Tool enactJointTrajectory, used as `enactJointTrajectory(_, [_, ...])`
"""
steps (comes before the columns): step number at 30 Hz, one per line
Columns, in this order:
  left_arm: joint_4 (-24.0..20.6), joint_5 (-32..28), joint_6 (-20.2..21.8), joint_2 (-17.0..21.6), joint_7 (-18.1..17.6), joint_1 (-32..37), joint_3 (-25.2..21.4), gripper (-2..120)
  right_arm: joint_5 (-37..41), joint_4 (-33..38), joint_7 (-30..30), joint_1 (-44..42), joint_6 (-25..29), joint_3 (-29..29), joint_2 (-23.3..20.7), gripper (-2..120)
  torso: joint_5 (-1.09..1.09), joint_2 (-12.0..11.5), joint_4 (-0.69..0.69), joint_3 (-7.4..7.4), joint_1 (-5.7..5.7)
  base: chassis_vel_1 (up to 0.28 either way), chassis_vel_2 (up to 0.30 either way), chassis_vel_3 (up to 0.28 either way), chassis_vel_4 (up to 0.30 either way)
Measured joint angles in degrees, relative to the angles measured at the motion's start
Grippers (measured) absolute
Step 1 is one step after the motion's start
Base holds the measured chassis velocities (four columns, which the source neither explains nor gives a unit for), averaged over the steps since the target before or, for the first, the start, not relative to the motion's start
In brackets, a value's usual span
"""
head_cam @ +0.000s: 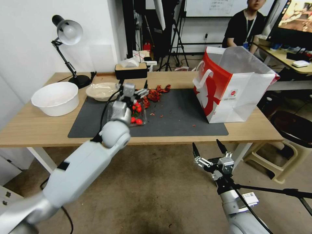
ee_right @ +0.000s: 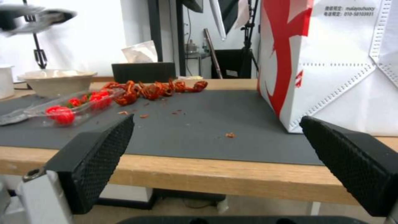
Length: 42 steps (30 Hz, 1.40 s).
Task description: Pick up the trash from the table and place it into the takeout bag.
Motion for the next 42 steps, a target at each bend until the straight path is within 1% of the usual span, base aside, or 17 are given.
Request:
enactJointTrajectory(3, [-3.3,2.5,-0.4,1.4,1.0,6.6,-4.4,100,-0.2,-0.2,0.0,-0.2,0.1,0.0,0.1,100,0.0,0.0,-0.02,0.0,0.0,0.0,0.0,0.0,0.0])
enactJointTrajectory(4, [-3.3,2.5,-0.4,1.4,1.0,6.6,-4.4,100,-0.2,-0.2,0.0,-0.2,0.1,0.0,0.1,100,0.0,0.0,-0.02,0.0,0.0,0.0,0.0,0.0,0.0])
enactJointTrajectory(7, [-8.2,5.6,-0.9,4.5,2.3,18.1,-11.9,100,-0.7,-0.8,0.9,-0.3,-0.1,0.1,0.0,100,-0.01,0.0,0.0,0.0,0.0,0.0,0.0,0.0,0.0])
enactJointTrajectory(8, [-8.2,5.6,-0.9,4.5,2.3,18.1,-11.9,100,-0.7,-0.8,0.9,-0.3,-0.1,0.1,0.0,100,-0.01,0.0,0.0,0.0,0.0,0.0,0.0,0.0,0.0])
enactJointTrajectory(10, [-12.9,7.3,-2.3,5.6,2.4,27.2,-18.6,100,-1.0,-0.8,1.7,-0.7,-0.4,0.1,0.3,100,0.01,0.0,-0.01,0.0,0.0,0.0,0.0,0.0,0.0])
enactJointTrajectory(11, [-14.4,7.9,-3.3,5.7,2.3,31.3,-20.7,100,-1.1,-0.8,2.1,-1.0,-0.4,0.1,0.5,100,0.01,0.0,0.0,0.0,0.0,0.0,0.0,0.0,0.0])
enactJointTrajectory(12, [-14.4,7.9,-3.3,5.7,2.3,31.3,-20.7,100,-1.1,-0.8,2.1,-1.0,-0.4,0.1,0.5,100,0.01,0.0,0.0,0.0,0.0,0.0,0.0,0.0,0.0])
enactJointTrajectory(13, [-15.6,8.6,-4.7,5.8,2.2,36.0,-22.1,100,-1.1,-0.9,2.3,-1.2,-0.4,0.1,0.5,100,-0.01,0.0,0.02,0.0,-0.01,0.0,0.0,0.0,0.0])
enactJointTrajectory(16, [-17.1,11.6,-7.2,4.4,1.8,42.9,-24.7,100,-0.5,-0.5,2.9,-2.1,-0.3,0.2,0.2,100,0.0,0.0,-0.03,0.0,0.0,0.0,0.0,0.0,0.0])
enactJointTrajectory(17, [-17.1,11.6,-7.2,4.4,1.8,42.9,-24.7,100,-0.5,-0.5,2.9,-2.1,-0.3,0.2,0.2,100,0.0,0.0,-0.03,0.0,0.0,0.0,0.0,0.0,0.0])
enactJointTrajectory(21, [-17.8,12.9,-9.5,2.7,1.9,48.7,-28.5,100,-0.3,0.1,2.9,-3.2,-0.2,0.1,0.2,100,0.01,0.0,-0.01,0.0,0.0,0.0,0.0,0.0,0.0])
enactJointTrajectory(25, [-18.7,10.7,-12.8,2.1,4.4,53.6,-31.3,100,-0.3,0.4,2.9,-3.7,-0.2,0.2,0.3,100,0.01,0.0,-0.01,0.0,0.0,0.0,0.0,0.0,0.0])
enactJointTrajectory(27, [-18.7,10.7,-12.8,2.1,4.4,53.6,-31.3,100,-0.3,0.4,2.9,-3.7,-0.2,0.2,0.3,100,0.01,0.0,-0.01,0.0,0.0,0.0,0.0,0.0,0.0])
enactJointTrajectory(28, [-19.4,10.5,-14.0,2.1,5.5,56.0,-32.6,100,-0.1,0.7,3.0,-4.1,-0.2,0.1,0.5,100,0.0,0.0,0.0,0.0,0.0,0.0,0.0,0.0,0.0])
enactJointTrajectory(33, [-20.5,10.1,-14.5,1.6,6.5,59.4,-34.3,100,-0.4,0.8,3.4,-4.5,-0.2,0.1,0.7,100,0.02,0.0,0.0,0.0,0.0,0.0,0.0,0.0,0.0])
enactJointTrajectory(36, [-20.7,10.1,-15.5,0.2,7.3,62.3,-35.9,100,-1.0,0.7,4.0,-4.5,-0.2,0.1,0.8,100,0.01,0.0,-0.01,0.0,0.0,0.0,0.0,0.0,0.0])
enactJointTrajectory(42, [-20.2,11.2,-16.9,-2.3,7.7,64.7,-36.2,100,-1.3,0.3,4.3,-4.3,-0.2,0.3,0.9,100,0.01,0.0,0.0,0.0,0.0,0.0,0.0,0.0,0.0])
